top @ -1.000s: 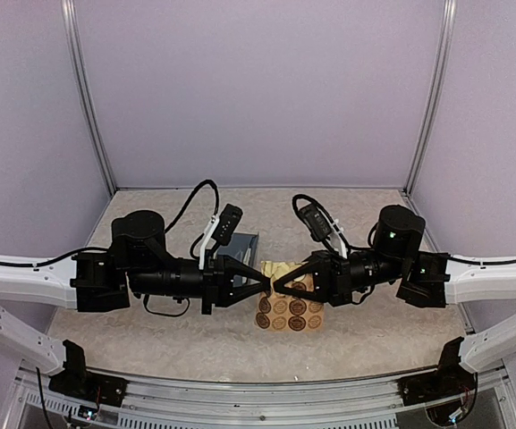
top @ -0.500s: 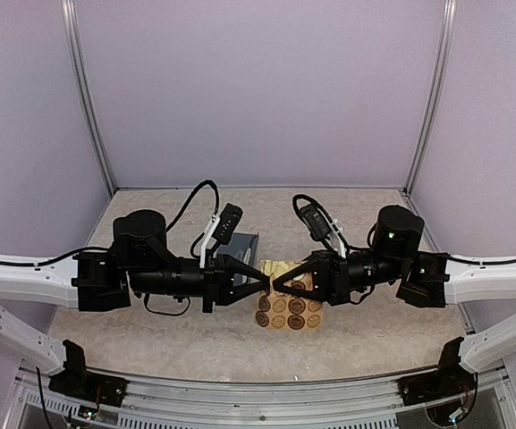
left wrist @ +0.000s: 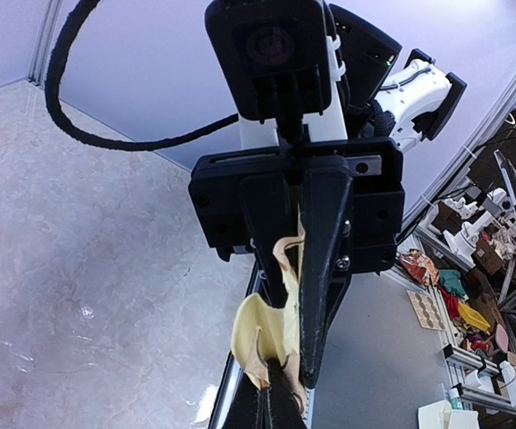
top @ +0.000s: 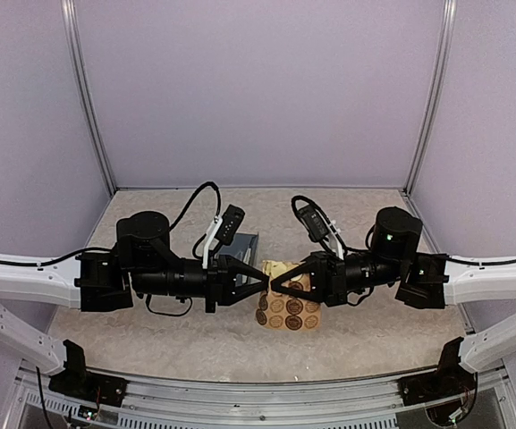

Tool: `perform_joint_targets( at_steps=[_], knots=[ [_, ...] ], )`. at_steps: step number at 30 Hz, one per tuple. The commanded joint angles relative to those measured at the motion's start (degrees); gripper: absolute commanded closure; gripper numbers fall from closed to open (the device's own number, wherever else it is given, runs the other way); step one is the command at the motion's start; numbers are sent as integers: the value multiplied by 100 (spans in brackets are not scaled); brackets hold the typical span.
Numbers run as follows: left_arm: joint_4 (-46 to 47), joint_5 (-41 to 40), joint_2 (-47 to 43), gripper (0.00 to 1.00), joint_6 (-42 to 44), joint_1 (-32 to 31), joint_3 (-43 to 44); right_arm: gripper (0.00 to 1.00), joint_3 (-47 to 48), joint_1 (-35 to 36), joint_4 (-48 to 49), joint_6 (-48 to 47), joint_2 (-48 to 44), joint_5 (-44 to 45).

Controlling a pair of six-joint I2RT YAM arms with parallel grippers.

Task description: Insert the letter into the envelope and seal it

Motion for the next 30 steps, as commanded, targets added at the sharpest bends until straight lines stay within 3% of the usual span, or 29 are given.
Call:
perform_joint_targets(
  at_steps=[1, 5, 9, 11, 13, 18, 30],
  knots=[
    [356, 311, 47, 100, -17, -106, 139, 100, -34, 36, -64, -17, 104, 479],
    [235, 171, -12, 100, 36, -106, 138, 100, -34, 36, -83, -10, 77, 469],
    [-174, -507, -257, 100, 135, -96, 157, 100, -26, 36, -303, -101, -89, 610],
    [-351, -873, -462, 95, 171, -88, 128, 100, -26, 34, -462, -175, -176, 735],
    [-543, -1231, -651, 84, 191, -74, 113, 100, -27, 36, -623, -233, -244, 904],
    [-873, -1881, -1120, 71, 229, -57, 65, 100, -18, 36, -792, -284, -327, 1178],
    [-673, -997, -361, 62, -75, -330, 401, 100, 36, 36, -754, -268, -272, 1206]
  ],
)
